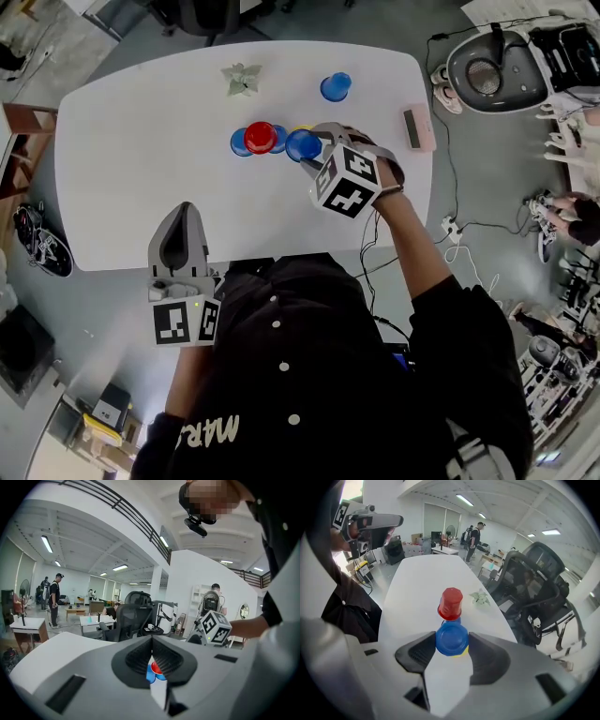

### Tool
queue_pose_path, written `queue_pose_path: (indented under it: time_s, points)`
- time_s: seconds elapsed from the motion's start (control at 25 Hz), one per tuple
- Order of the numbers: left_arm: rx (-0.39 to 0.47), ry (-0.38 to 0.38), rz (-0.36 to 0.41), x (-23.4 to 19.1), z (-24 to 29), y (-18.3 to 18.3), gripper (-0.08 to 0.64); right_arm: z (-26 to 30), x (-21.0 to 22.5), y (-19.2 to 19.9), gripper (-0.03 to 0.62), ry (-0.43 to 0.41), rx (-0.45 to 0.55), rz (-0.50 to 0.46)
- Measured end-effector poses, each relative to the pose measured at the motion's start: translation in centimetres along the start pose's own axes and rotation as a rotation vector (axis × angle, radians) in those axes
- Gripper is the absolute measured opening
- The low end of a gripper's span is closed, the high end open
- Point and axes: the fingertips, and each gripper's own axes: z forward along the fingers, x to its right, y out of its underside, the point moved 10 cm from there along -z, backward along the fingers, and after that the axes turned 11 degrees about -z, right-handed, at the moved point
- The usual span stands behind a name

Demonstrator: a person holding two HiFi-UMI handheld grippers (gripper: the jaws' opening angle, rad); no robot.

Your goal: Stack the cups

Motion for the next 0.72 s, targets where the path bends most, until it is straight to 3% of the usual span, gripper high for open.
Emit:
queue_pose_path:
  time_s: [0.72]
  points:
    - [-0.006, -0.016, -0.023, -1.3, 0.4, 0.4, 0.011, 2.1, 2.6, -0.8, 0.222, -0.058, -0.026, 0.005]
